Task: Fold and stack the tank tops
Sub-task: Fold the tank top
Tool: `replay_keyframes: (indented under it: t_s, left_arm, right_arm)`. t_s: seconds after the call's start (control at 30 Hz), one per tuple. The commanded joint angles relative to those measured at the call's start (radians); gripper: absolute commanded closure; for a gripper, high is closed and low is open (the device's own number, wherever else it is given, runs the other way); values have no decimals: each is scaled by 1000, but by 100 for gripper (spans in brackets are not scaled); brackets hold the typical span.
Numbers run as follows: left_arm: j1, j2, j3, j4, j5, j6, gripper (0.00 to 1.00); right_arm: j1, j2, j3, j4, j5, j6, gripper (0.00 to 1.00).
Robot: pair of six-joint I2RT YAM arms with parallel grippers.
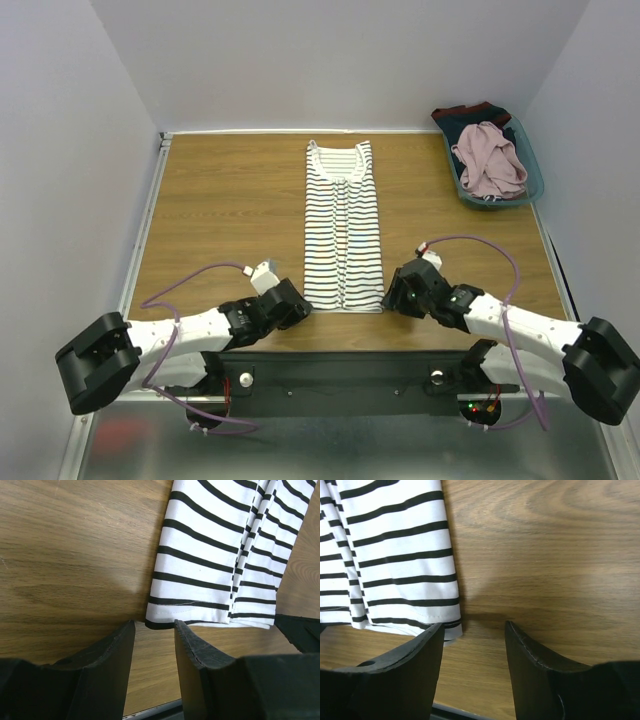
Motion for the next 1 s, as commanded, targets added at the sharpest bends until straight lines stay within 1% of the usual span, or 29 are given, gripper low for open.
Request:
replay_keyframes:
  t_s: [0.0,0.2,0.4,0.5,0.57,0.6,0.73,0.8,0.83,0.93,0.97]
  left_arm:
    - [-5,18,-10,-40,-59,-2,51]
    - [-2,73,-9,1,-62,12,52]
    - [2,127,-3,26,-53,21,57]
    - [2,142,-1,35,-50,26,62]
    - [2,148,3,41,-50,32,68]
    - [2,150,9,41,-48,41,75]
    - [1,155,28,40,-33,75,89]
    - [-2,141,39,43,-21,93,100]
    - [-5,136,39,43,-18,100,100]
    - [-24,109,37,37,-7,107,100]
    - [-45,101,33,38,-7,92,100]
  right_arm:
    - [29,35,-24,75,18,61,43]
    - [60,93,-15,119,23,79,46]
    - [83,118,-33,127,40,99,51]
    - [83,115,-42,135,38,105,57]
    - [83,117,-44,139,41,104,60]
    - [86,118,-43,141,43,102,63]
    - [86,123,-32,144,49,87,74]
    - [87,123,-21,143,48,75,85]
    - [87,121,-16,143,46,69,92]
    - [103,112,-9,130,32,59,100]
    - [113,100,-3,106,40,64,100]
